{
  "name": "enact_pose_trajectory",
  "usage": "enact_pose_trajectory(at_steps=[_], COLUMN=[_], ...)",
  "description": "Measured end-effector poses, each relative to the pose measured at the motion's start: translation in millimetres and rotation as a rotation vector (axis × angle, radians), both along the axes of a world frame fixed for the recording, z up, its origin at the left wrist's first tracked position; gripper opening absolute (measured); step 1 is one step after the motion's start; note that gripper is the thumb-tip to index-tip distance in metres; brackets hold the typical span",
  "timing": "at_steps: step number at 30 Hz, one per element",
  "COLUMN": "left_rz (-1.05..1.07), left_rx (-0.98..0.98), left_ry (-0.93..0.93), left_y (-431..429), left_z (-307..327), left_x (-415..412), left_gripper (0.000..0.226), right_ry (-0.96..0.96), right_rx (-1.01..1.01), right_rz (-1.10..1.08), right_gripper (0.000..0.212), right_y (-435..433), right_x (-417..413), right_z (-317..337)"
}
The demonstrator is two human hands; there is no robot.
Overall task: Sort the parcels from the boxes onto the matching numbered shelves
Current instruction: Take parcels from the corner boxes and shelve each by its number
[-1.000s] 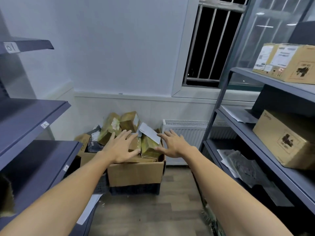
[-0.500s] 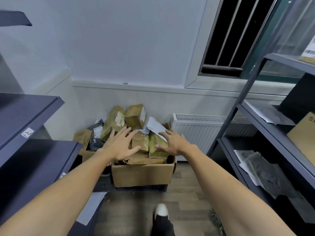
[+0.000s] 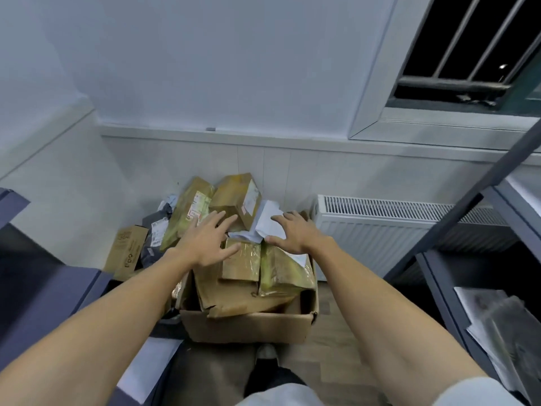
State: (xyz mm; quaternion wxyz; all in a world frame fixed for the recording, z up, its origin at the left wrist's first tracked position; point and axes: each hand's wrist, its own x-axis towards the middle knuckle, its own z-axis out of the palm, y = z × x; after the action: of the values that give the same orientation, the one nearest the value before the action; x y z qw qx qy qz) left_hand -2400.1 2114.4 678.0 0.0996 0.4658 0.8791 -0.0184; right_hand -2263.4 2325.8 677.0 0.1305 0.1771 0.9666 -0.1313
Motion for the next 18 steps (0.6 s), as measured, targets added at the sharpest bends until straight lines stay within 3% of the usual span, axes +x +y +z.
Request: enact_pose_trajectory(at_steps=[6, 18], left_rz=[0.034, 0.049], left_rx=[-0.028, -0.103], left_ry=[-0.074, -0.107], left_y=[52.0, 99.5], left_z=[-15.1, -61.1], left_x=[-40.3, -92.7], left_gripper=[0.105, 0.090], right_ry=[-0.066, -0.182], right_rx=[-0.072, -0.203], right_rz=[0.011, 0.010], right_gripper=[0.076, 0.072], right_y=[52.7, 87.4], right_x=[-49.2, -99.9], right_z=[-30.7, -87.1])
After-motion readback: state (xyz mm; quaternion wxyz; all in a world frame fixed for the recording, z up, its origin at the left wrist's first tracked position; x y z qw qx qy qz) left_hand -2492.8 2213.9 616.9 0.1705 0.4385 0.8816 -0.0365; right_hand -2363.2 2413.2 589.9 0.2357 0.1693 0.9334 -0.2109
